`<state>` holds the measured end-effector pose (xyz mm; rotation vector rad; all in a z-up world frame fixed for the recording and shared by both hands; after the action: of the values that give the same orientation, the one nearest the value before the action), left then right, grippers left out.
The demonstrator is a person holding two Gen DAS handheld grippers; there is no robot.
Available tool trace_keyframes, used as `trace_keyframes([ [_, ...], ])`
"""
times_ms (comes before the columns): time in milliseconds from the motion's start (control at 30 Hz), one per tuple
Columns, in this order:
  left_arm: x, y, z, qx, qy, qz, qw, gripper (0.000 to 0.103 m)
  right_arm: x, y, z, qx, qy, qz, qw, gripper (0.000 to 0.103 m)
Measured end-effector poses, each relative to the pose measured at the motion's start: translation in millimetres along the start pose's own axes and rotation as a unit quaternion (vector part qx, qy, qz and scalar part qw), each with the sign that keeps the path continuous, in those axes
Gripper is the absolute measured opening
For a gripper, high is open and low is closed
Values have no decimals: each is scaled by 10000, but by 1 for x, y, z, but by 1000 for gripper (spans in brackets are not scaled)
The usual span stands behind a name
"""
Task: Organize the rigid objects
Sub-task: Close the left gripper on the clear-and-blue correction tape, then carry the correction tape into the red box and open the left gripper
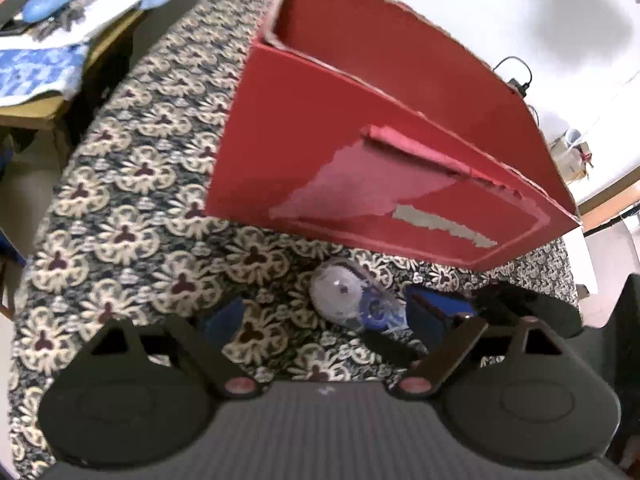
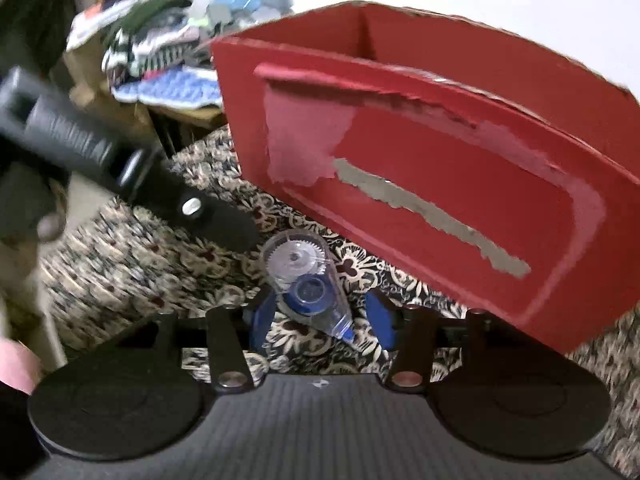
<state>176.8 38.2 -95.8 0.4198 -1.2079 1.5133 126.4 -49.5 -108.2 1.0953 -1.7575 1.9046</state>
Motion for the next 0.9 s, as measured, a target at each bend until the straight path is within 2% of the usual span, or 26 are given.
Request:
trace_keyframes([
  [133,-20,-1,6,89,-22,-279,9996,90,-3,2,0,36,-90,-4,10000,37],
  [167,-25,-1,7,133,13,-331,9994,90,-2,2,-1,42,-113,22,9999,35],
  [233,-33,0,10,196,101,-424,9989,92,2,4,-3,88,-64,87,9999,24],
  [367,-40,-1,19,78,86,-397,9991,95,8,10,-3,106,-43,201,9997,24],
  [533,-48,1,29,80,249,-480,9985,95,28,12,-9,-9,-36,500,9987,23],
  [600,-49,2,34,39,307,-509,9982,81,37,10,-8,-65,-27,619,9981,22],
  [667,-52,4,36,5,309,-510,9982,77,44,11,-6,-73,24,658,9978,21],
  [733,-52,4,35,22,301,-490,9983,67,47,12,-4,-144,50,680,9976,20],
  [767,-53,4,36,19,294,-496,9983,58,50,12,-3,-197,78,697,9973,20],
  [900,-43,3,37,160,565,-546,9968,51,61,14,2,-380,133,810,9959,20],
])
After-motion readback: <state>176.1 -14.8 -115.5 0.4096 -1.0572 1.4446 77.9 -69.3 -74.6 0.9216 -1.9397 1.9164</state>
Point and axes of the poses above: each gripper's, at about its wrist camera, not at the fingertips, and x roughly against the way its jaws point, z to its right, y to its underside, the point moved 9 cm from there along -x, roughly the way its jaws point, and after that the axes turned 3 degrees about z, right-handed, at the moved point
